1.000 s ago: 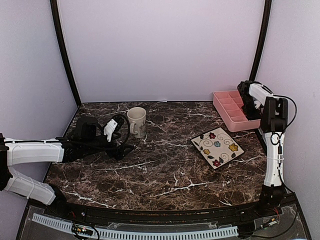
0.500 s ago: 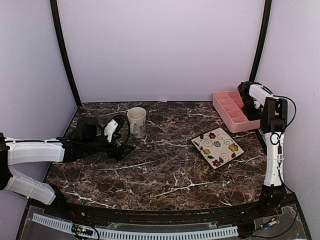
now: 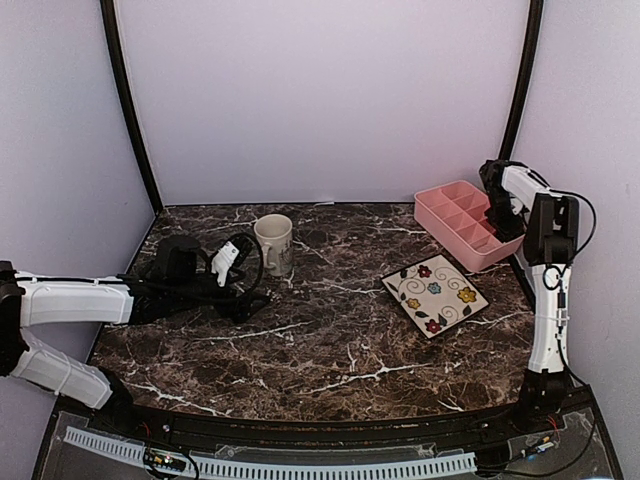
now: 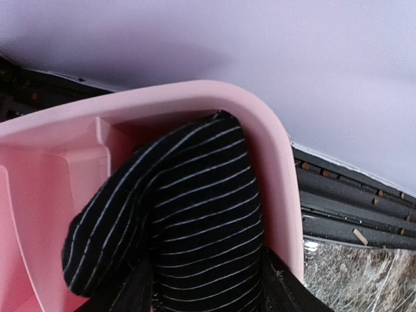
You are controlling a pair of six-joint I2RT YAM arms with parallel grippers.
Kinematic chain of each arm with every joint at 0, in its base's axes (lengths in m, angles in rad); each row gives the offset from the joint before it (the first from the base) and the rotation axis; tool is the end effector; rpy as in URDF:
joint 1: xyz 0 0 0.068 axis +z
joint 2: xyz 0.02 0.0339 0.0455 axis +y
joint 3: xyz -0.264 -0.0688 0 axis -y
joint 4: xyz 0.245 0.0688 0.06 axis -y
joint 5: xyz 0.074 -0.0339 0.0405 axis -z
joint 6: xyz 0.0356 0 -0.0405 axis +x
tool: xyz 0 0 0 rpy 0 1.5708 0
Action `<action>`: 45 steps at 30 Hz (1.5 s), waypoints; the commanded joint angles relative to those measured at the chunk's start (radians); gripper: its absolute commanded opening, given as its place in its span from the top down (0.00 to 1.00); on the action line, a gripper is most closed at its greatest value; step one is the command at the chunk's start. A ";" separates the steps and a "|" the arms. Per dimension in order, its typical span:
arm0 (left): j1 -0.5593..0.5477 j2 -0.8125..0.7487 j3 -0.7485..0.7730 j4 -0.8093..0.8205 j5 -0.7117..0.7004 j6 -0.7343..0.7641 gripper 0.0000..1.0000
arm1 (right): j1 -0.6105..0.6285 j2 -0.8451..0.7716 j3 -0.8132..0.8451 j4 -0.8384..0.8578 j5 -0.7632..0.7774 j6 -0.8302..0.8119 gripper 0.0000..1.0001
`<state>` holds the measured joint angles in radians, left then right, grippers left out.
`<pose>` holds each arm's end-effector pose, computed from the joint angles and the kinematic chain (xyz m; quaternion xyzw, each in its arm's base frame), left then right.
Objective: Roll the underwear
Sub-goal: Place the underwear in the storage box.
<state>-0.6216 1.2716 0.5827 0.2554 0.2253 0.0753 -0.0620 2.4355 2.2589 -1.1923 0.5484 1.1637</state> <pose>0.2133 -0.1626 0.2107 0.3428 0.7663 -0.2356 0.4897 0.4914 -0.0491 0.1986 0.5732 0.7677 -0.1788 0.2237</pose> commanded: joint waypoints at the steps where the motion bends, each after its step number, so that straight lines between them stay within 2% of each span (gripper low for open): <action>1: 0.000 -0.003 0.023 0.022 0.016 0.006 0.01 | -0.006 -0.035 0.014 0.042 -0.039 -0.001 0.41; 20: 0.000 -0.005 0.024 0.026 0.025 0.014 0.01 | -0.007 -0.095 0.020 0.046 -0.043 0.004 0.25; 25: 0.000 -0.017 0.011 0.030 0.028 0.009 0.01 | -0.004 -0.117 0.011 0.049 -0.053 -0.001 0.24; 38: 0.000 -0.029 -0.005 0.043 0.031 0.009 0.01 | -0.001 -0.184 -0.009 0.017 -0.048 0.023 0.15; 40: 0.000 -0.030 -0.006 0.044 0.031 0.009 0.01 | -0.002 -0.186 0.000 0.015 -0.044 0.018 0.16; 45: 0.000 -0.032 -0.007 0.044 0.033 0.010 0.01 | -0.002 -0.206 -0.027 0.140 -0.083 -0.087 0.32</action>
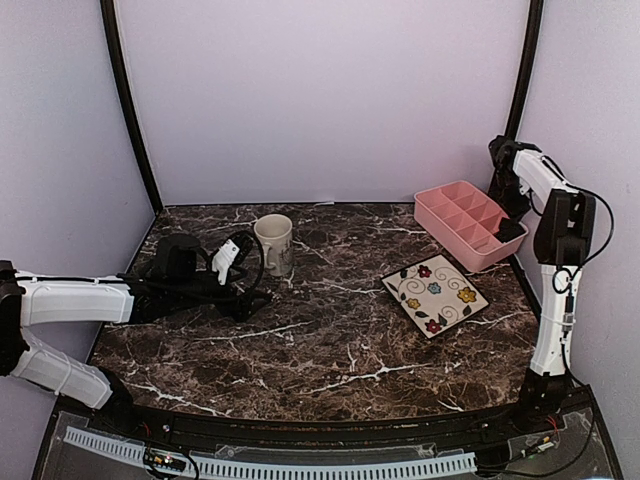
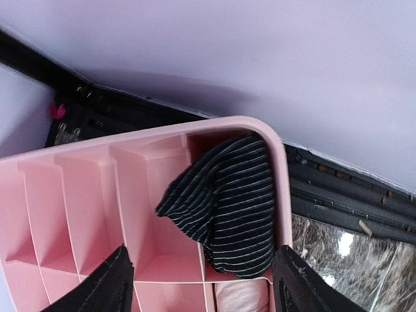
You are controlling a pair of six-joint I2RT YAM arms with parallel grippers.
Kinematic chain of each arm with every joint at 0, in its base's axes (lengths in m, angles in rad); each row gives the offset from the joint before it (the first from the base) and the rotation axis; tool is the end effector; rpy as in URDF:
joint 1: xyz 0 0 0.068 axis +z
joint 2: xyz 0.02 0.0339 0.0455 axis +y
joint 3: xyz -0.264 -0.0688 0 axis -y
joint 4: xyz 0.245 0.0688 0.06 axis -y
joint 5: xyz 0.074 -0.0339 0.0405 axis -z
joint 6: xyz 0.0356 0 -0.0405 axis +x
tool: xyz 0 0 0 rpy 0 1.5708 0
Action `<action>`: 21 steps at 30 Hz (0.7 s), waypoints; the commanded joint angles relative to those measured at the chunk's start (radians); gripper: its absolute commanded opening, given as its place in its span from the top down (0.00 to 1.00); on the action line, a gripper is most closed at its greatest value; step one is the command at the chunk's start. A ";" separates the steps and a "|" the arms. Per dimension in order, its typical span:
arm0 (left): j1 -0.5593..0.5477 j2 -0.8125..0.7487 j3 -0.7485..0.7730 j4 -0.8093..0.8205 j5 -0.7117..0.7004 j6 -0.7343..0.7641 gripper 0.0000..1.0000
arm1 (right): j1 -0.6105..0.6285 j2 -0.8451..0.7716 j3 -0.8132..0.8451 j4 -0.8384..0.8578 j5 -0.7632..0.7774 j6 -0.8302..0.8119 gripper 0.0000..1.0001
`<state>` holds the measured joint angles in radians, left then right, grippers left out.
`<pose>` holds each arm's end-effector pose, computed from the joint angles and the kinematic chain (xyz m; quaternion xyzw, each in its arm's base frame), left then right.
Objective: Roll the underwear
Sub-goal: Place the underwear in the storage box, then adjust the underwear in the storage box.
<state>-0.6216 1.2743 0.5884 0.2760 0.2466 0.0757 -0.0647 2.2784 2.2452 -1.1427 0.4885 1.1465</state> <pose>0.2144 -0.1643 0.2140 0.3469 0.7569 -0.2457 0.4964 0.4769 -0.0476 0.2686 0.5806 0.7553 -0.1053 0.2853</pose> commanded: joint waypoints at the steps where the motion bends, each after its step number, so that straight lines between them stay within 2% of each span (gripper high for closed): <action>1: 0.000 -0.036 -0.013 0.022 0.011 0.011 0.01 | 0.001 -0.048 -0.016 0.122 -0.033 -0.090 0.33; 4: 0.000 -0.039 -0.015 0.020 0.007 0.010 0.01 | -0.005 -0.037 -0.008 0.159 -0.057 -0.123 0.35; 13: 0.000 -0.033 -0.014 0.017 -0.004 0.006 0.01 | -0.033 0.029 0.016 0.179 -0.124 -0.117 0.27; 21: 0.000 -0.023 -0.008 0.015 -0.002 0.008 0.01 | -0.048 0.072 0.013 0.188 -0.178 -0.085 0.24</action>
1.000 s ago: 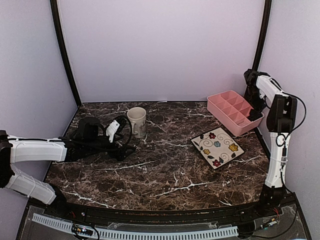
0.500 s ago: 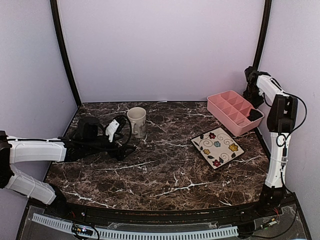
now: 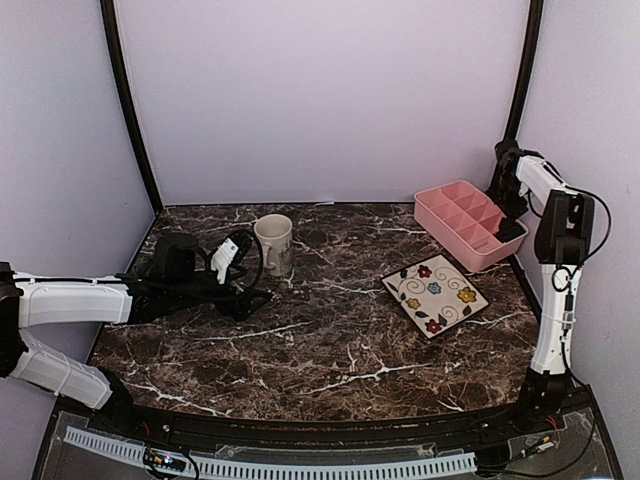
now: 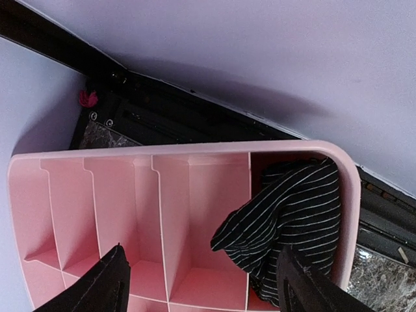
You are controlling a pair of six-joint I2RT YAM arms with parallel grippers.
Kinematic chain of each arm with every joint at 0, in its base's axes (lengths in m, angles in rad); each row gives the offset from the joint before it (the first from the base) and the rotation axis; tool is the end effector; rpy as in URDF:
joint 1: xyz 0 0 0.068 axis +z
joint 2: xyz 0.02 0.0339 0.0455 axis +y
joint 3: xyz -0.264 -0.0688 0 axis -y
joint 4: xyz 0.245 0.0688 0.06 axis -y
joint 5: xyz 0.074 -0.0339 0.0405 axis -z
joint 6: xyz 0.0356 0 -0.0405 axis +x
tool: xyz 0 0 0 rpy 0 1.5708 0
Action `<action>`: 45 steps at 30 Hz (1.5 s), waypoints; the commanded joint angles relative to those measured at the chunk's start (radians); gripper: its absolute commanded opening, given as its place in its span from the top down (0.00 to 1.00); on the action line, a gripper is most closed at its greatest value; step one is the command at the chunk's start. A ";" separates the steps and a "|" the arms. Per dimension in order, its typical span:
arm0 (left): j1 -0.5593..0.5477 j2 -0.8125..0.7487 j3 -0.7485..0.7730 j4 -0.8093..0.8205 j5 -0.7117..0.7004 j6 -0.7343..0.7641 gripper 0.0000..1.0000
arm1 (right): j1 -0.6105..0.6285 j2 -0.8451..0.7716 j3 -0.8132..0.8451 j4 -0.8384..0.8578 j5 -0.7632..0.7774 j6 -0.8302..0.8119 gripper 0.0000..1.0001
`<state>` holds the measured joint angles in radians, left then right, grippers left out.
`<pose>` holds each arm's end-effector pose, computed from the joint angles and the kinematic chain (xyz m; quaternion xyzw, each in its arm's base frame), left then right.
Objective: Roll the underwear
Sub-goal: Adjust the underwear in the storage box.
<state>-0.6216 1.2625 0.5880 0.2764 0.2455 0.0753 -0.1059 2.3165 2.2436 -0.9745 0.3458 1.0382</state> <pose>0.2134 -0.1635 0.2168 0.3459 0.7539 -0.2464 0.5013 0.4975 -0.0650 0.2563 0.5526 0.7760 -0.0339 0.3024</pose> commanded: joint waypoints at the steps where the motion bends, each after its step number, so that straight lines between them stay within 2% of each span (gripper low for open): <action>1: 0.000 -0.010 -0.007 0.014 0.000 0.008 0.01 | -0.007 0.035 0.010 0.020 -0.041 0.029 0.24; 20: 0.000 -0.059 -0.037 -0.013 -0.002 -0.005 0.01 | -0.042 0.093 -0.089 0.052 0.065 0.043 0.24; 27: 0.000 -0.057 -0.027 -0.027 -0.007 0.006 0.01 | -0.044 0.089 -0.023 0.083 0.004 -0.011 0.23; 32: 0.000 -0.043 -0.022 -0.017 0.000 0.003 0.01 | -0.043 0.014 -0.056 0.168 -0.017 -0.045 0.23; 45: 0.000 -0.020 -0.003 -0.021 0.010 0.007 0.01 | -0.046 0.036 -0.069 0.209 -0.051 -0.033 0.23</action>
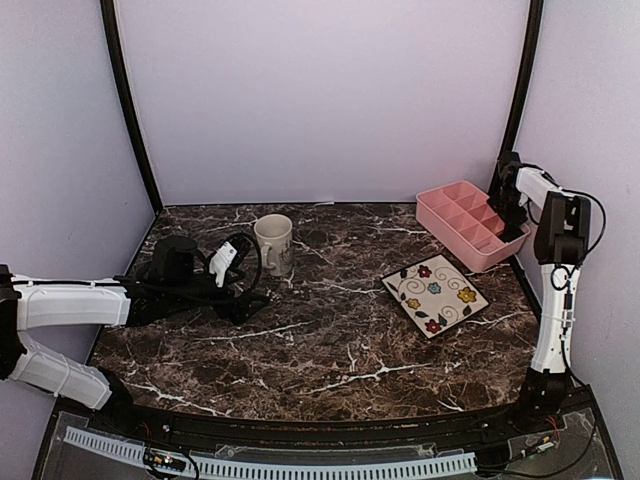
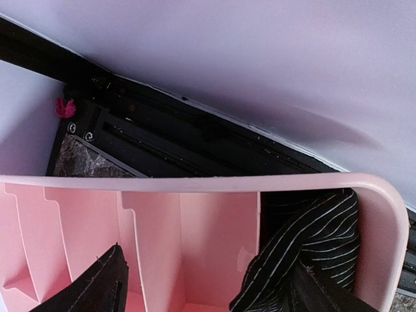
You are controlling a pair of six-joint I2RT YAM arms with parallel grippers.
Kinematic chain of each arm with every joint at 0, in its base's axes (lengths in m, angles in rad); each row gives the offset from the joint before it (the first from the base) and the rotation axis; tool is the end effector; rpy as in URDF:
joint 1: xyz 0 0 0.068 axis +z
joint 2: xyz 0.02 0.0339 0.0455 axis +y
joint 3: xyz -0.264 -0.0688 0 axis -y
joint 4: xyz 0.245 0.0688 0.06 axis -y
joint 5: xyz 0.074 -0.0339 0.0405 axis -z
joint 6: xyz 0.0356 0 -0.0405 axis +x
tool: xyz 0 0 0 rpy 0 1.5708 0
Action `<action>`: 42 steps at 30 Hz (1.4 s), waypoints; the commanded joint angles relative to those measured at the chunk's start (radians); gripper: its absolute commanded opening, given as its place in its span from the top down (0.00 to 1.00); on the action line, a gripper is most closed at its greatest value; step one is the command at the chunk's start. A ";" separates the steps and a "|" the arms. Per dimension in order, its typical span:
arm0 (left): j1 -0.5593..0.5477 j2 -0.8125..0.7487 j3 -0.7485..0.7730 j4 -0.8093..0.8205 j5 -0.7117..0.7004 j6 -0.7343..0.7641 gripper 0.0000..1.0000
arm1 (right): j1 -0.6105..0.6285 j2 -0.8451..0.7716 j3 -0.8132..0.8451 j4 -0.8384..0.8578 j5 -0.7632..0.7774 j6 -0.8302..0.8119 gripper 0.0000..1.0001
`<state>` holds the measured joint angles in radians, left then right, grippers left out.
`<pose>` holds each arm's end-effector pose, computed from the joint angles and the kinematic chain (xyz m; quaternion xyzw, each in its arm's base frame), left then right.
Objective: Roll the underwear
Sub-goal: Adjust the underwear in the storage box, then reset both arms
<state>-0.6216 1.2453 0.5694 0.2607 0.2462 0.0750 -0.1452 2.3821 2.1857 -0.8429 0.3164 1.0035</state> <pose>0.2092 -0.1605 0.2134 0.3468 0.7585 -0.2453 0.4942 0.5110 -0.0859 0.2134 0.5524 0.7775 -0.0303 0.2991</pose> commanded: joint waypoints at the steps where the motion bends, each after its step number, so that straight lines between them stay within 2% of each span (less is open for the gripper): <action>1: 0.000 -0.003 0.016 -0.007 0.008 0.006 0.01 | -0.006 -0.025 -0.013 0.086 -0.021 0.001 0.22; 11: 0.000 -0.007 0.017 -0.031 0.006 0.006 0.01 | -0.013 0.068 -0.065 0.067 0.019 0.028 0.22; 16: 0.000 -0.009 0.026 -0.047 0.000 0.014 0.01 | -0.011 0.106 -0.020 -0.012 0.012 0.026 0.22; 20: 0.000 0.001 0.044 -0.054 0.000 0.021 0.01 | -0.005 0.053 -0.003 0.011 0.004 0.008 0.21; 25: 0.000 0.012 0.061 -0.044 0.004 0.023 0.01 | -0.007 0.009 0.105 -0.052 0.027 0.024 0.18; 30: 0.000 0.016 0.069 -0.034 -0.001 0.020 0.01 | -0.010 -0.055 0.114 -0.066 0.047 0.047 0.14; 36: 0.000 0.000 0.072 -0.032 -0.041 -0.013 0.01 | -0.014 -0.104 0.115 -0.076 -0.019 0.076 0.13; 42: 0.000 0.033 0.215 -0.193 -0.157 -0.073 0.01 | -0.013 -0.211 0.047 0.022 -0.121 -0.014 0.10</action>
<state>-0.6216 1.2640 0.6651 0.1806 0.1825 0.0555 -0.1516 2.2879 2.2646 -0.8936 0.2687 1.0470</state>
